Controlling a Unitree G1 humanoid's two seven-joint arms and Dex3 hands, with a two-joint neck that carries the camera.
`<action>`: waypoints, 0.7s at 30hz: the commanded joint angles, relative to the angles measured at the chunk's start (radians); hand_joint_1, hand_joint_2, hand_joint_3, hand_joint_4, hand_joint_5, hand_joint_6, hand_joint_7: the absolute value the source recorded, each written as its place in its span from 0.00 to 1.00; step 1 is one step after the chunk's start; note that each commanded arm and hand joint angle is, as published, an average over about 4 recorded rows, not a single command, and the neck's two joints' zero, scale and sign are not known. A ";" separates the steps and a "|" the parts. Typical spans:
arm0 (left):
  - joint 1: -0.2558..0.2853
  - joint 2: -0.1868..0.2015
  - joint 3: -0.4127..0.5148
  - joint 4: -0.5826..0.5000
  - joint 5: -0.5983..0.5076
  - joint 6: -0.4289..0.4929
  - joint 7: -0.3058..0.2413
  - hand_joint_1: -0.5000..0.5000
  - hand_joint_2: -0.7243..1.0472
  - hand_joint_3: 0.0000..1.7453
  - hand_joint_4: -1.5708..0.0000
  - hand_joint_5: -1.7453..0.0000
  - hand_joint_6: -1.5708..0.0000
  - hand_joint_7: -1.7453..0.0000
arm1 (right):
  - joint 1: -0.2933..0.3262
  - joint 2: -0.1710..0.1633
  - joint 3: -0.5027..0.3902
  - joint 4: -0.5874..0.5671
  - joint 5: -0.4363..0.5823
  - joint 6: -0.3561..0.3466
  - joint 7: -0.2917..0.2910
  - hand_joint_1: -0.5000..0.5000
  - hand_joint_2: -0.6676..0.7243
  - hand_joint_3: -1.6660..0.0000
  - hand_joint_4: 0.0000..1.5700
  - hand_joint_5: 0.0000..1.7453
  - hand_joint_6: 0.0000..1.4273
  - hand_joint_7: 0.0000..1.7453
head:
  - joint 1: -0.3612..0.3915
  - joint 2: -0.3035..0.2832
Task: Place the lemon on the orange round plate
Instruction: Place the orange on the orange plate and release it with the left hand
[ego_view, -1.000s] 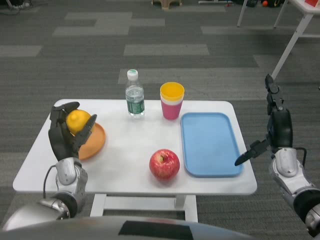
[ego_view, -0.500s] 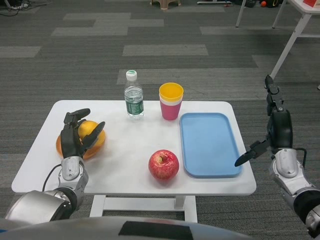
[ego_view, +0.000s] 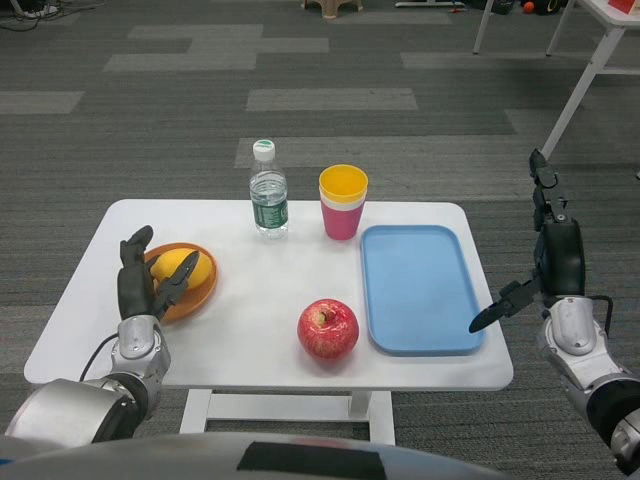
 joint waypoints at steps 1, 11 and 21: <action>0.003 -0.005 0.012 0.009 0.002 -0.022 0.007 0.00 1.00 0.04 1.00 0.54 1.00 0.71 | 0.003 -0.003 0.003 -0.004 0.004 -0.001 -0.004 0.04 0.91 1.00 0.16 0.00 0.00 0.00 | 0.001 0.000; 0.031 -0.032 0.110 0.007 0.001 -0.207 0.007 0.00 0.83 0.05 1.00 0.53 1.00 0.76 | 0.003 -0.002 0.002 -0.005 0.004 -0.001 -0.004 0.04 0.91 1.00 0.16 0.00 0.00 0.00 | 0.006 -0.001; 0.117 -0.039 0.204 -0.172 -0.001 -0.347 0.016 0.00 0.24 0.05 1.00 0.53 1.00 0.76 | 0.004 -0.003 0.002 -0.004 0.004 -0.001 -0.004 0.04 0.91 1.00 0.15 0.00 0.00 0.01 | 0.016 -0.003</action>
